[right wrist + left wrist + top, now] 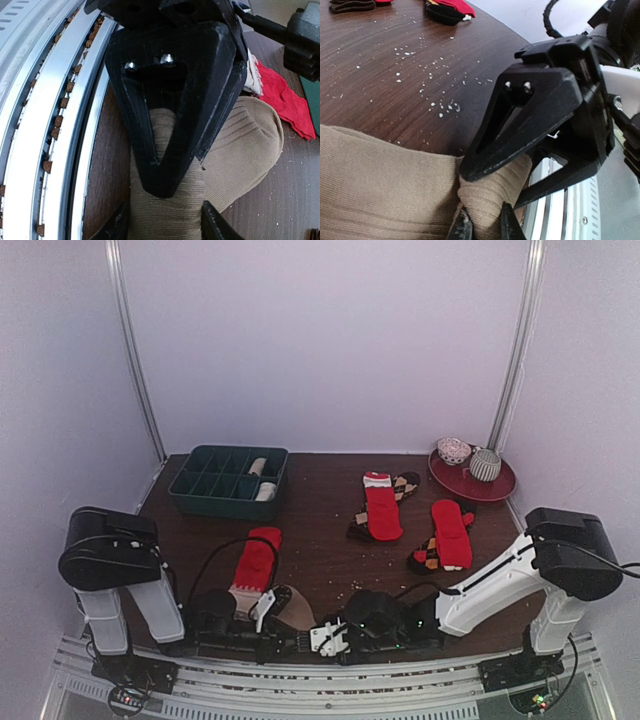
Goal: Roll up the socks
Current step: Roll a pair of socks at the center of the board.
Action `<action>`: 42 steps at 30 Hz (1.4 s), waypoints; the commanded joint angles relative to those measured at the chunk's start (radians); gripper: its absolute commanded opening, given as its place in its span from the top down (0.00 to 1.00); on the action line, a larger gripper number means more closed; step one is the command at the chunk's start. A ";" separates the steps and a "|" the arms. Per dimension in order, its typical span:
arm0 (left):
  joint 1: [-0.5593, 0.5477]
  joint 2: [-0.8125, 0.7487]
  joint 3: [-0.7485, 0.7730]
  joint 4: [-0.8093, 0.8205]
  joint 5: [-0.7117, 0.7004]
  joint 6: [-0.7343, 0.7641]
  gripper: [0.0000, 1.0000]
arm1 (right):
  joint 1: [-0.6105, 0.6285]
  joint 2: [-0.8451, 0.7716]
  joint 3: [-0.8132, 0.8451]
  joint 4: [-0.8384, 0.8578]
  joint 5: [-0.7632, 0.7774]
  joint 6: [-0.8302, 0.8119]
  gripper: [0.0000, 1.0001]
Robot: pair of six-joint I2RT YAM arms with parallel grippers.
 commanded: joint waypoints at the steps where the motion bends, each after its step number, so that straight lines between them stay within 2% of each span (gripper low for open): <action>1: -0.005 0.059 -0.052 -0.208 0.069 0.006 1.00 | -0.013 0.058 0.020 -0.085 0.005 0.004 0.63; 3: -0.005 0.060 -0.052 -0.196 0.082 0.017 1.00 | -0.021 0.074 0.044 -0.117 -0.015 0.014 0.76; 6: -0.003 0.036 -0.040 -0.215 0.078 0.033 1.00 | -0.030 0.082 0.077 -0.192 -0.034 0.038 0.87; 7: -0.002 0.017 -0.036 -0.234 0.072 0.040 1.00 | -0.032 0.079 0.081 -0.206 -0.031 0.046 0.88; 9: -0.001 -0.048 -0.020 -0.289 0.059 0.060 0.88 | -0.034 0.071 0.078 -0.229 -0.025 0.062 0.89; 12: 0.001 -0.184 0.030 -0.467 0.018 0.107 0.82 | -0.035 0.063 0.077 -0.258 -0.025 0.083 0.90; 16: 0.002 -0.387 0.116 -0.743 -0.108 0.177 0.72 | -0.035 0.062 0.065 -0.276 -0.026 0.092 0.91; 18: 0.026 -0.452 0.134 -0.829 -0.181 0.181 0.74 | -0.034 0.055 0.054 -0.278 -0.022 0.094 0.91; 22: 0.119 -0.498 0.105 -0.844 -0.169 0.151 0.86 | -0.035 0.038 0.045 -0.278 -0.005 0.105 0.91; 26: 0.164 -0.451 0.115 -0.838 -0.167 0.150 0.90 | -0.034 0.032 0.039 -0.287 0.014 0.127 0.91; 32: 0.169 -0.236 0.243 -0.794 -0.113 0.203 0.98 | -0.022 0.020 0.033 -0.297 0.030 0.152 0.91; 39: 0.183 -0.015 0.429 -0.805 -0.018 0.316 1.00 | 0.012 -0.016 0.071 -0.415 0.057 0.143 0.91; 42: 0.191 0.021 0.468 -0.816 0.015 0.344 1.00 | -0.008 -0.009 0.090 -0.446 -0.002 0.176 0.91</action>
